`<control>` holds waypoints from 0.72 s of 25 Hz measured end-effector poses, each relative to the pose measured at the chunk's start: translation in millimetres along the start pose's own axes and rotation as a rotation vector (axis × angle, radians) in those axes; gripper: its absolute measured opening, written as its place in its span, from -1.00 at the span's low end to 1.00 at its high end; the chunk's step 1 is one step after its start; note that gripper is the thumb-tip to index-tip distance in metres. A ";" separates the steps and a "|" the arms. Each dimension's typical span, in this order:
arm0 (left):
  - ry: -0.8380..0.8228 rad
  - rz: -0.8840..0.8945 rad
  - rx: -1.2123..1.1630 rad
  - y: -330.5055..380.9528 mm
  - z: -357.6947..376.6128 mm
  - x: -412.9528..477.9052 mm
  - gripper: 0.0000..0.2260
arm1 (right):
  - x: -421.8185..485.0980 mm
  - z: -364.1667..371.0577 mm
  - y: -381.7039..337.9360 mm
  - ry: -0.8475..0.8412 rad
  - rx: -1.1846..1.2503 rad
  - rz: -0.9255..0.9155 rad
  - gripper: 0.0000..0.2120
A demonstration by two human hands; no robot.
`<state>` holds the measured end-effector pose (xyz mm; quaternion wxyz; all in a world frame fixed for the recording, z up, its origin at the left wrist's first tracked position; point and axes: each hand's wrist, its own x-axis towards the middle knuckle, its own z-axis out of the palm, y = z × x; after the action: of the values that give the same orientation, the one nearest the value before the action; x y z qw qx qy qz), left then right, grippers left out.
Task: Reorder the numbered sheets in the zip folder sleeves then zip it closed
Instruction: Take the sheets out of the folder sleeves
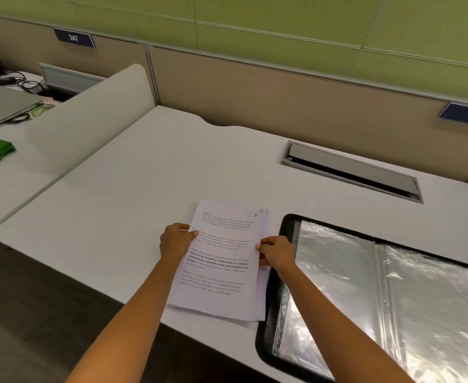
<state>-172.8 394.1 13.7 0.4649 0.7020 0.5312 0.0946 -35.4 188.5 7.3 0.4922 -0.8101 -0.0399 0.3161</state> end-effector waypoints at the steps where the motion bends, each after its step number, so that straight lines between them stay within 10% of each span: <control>1: -0.006 0.012 0.031 1.0 1.6 0.1 -0.59 | 1.2 -0.4 -0.2 0.022 -0.018 -0.006 -0.77; 10: 0.124 0.247 0.244 22.9 38.7 -20.8 -0.58 | 0.4 -21.0 10.7 0.192 -0.332 -0.148 -0.70; 18: -0.306 0.437 0.239 57.8 138.0 -102.1 -0.67 | -14.4 -84.9 42.8 0.310 -0.529 -0.108 -0.63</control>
<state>-90.9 232.5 18.2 0.4223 0.8556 0.2986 0.0221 -10.7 95.5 5.7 0.2804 -0.9454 -0.0883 0.1407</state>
